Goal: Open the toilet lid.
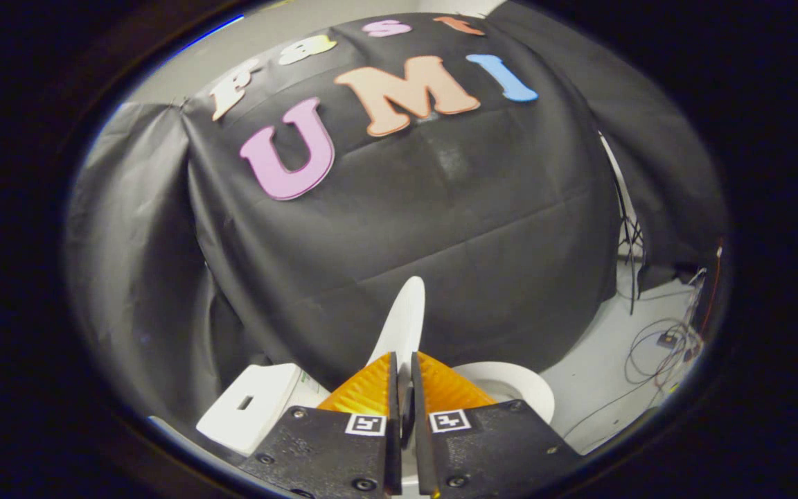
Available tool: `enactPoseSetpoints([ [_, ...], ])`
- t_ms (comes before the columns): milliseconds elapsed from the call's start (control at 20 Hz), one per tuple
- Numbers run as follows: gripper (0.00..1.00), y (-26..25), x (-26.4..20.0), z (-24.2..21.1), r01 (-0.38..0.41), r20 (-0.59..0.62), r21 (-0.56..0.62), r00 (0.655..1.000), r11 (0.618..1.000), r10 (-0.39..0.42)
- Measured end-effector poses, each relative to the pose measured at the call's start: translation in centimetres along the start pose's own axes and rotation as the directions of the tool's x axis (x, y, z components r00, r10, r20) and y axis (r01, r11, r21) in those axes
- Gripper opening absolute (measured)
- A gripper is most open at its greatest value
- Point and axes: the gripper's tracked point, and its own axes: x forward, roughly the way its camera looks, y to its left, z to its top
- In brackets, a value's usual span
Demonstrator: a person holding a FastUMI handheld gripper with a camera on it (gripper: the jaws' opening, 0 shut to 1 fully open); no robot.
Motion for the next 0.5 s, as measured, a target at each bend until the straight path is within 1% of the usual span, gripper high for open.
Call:
enactPoseSetpoints([
  [200,0.09,4.2,-0.4,1.0,0.001,0.019,-0.068,1.000,0.998,0.000],
  [250,0.09,5.4,-0.5,1.0,-0.011,0.025,-0.079,1.000,0.997,0.013],
  [400,0.10,9.1,-0.7,1.1,-0.072,0.039,-0.111,0.996,0.991,0.077],
  [500,0.11,11.9,-0.8,1.0,-0.129,0.050,-0.131,0.989,0.983,0.137],
])
